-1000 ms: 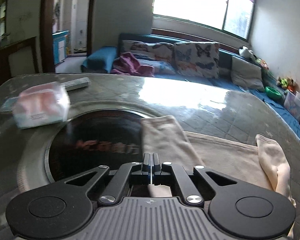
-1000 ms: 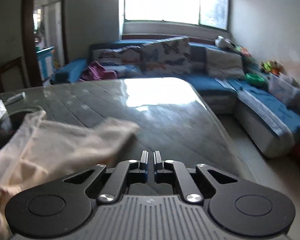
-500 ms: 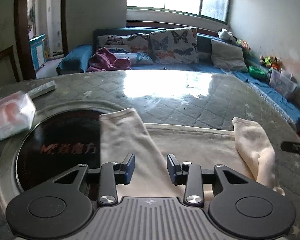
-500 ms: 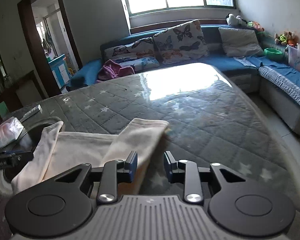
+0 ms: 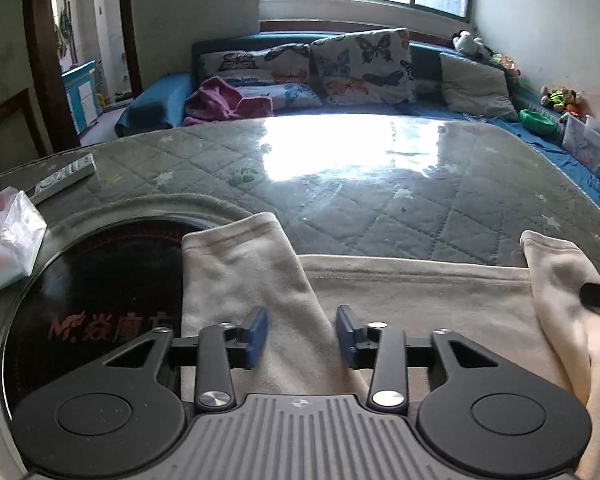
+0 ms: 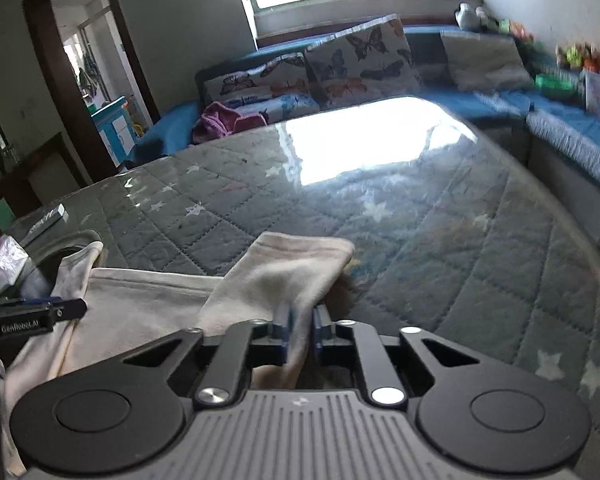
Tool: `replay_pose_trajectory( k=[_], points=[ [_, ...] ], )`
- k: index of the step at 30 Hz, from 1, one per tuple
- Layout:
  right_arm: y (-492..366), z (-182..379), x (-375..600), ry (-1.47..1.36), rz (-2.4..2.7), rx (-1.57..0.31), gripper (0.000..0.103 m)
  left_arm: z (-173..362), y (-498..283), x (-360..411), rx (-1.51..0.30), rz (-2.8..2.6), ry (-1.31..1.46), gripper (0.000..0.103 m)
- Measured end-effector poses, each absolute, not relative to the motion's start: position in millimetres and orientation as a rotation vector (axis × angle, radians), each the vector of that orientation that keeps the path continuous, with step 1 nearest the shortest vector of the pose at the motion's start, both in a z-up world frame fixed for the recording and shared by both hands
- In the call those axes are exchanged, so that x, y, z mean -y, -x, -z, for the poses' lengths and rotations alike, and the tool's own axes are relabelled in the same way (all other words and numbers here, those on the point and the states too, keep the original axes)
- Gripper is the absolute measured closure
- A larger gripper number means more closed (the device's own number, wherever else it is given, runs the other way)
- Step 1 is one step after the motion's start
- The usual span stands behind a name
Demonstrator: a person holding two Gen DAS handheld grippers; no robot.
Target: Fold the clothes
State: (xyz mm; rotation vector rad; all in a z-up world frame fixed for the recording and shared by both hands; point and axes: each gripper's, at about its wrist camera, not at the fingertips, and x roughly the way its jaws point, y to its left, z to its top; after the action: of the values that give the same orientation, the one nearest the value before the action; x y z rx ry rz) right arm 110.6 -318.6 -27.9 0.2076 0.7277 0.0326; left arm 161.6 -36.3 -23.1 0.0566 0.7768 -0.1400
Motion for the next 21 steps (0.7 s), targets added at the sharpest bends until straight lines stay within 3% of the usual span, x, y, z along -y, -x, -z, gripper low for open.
replay_pose_trajectory(
  k=[2, 4, 21],
  points=[
    [-106, 22, 316, -0.177, -0.027, -0.705, 0.100, 23, -161, 35, -0.775, 0.153, -0.053, 0.095],
    [-101, 16, 316, -0.156, -0.019, -0.683, 0.100, 22, -160, 35, -0.768, 0.151, -0.054, 0.099],
    [11, -36, 361, -0.107, 0.145, -0.512, 0.100, -37, -81, -51, -0.602, 0.088, 0.095, 0.101]
  ],
)
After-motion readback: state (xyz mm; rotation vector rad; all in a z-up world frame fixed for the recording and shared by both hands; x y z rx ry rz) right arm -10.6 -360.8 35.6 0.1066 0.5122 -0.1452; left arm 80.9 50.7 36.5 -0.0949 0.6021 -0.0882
